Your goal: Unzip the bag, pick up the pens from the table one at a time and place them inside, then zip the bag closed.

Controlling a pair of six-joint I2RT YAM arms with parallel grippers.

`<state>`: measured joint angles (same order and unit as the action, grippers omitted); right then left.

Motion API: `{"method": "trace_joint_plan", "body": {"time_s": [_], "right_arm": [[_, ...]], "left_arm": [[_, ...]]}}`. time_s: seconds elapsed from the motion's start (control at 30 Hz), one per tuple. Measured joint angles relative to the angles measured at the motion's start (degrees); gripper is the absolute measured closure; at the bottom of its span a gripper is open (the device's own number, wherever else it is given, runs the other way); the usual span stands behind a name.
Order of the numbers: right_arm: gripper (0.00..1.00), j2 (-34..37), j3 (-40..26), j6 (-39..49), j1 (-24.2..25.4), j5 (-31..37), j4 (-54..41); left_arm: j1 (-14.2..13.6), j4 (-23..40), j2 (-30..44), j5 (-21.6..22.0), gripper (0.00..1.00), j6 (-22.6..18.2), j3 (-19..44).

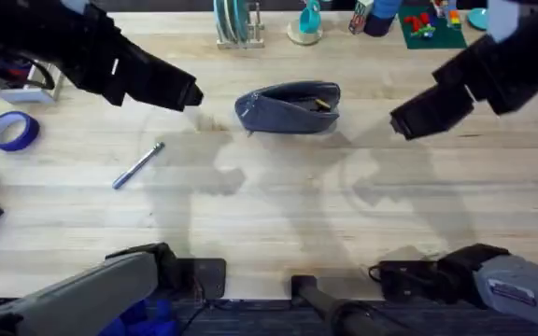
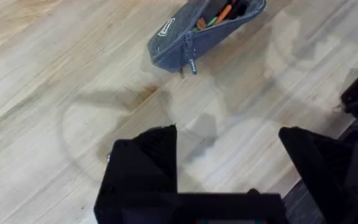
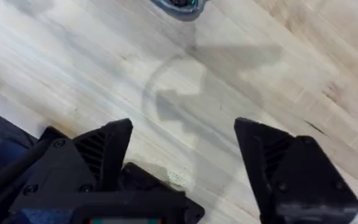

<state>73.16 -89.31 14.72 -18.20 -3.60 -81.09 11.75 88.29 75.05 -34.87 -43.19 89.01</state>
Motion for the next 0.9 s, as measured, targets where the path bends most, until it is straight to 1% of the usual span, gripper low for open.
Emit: {"method": "trace_joint_plan", "body": {"time_s": [0.2,0.43,0.83,0.9], "right_arm": [[0.004,-3.40,1.19,0.00,0.00,0.00,0.08],[0.005,-3.56,1.35,0.00,0.00,0.00,0.06],[0.004,-3.56,1.41,-0.15,0.00,0.00,0.06],[0.005,-3.56,1.41,-0.15,0.00,0.00,0.06]], "left_arm": [[0.00,0.00,0.00,0.00,0.006,0.17,0.00],[0.00,0.69,0.00,0.23,0.005,0.16,0.00],[0.00,0.70,0.00,7.75,0.006,2.14,0.00],[0.00,0.41,0.00,9.49,0.007,3.27,0.00]]}}
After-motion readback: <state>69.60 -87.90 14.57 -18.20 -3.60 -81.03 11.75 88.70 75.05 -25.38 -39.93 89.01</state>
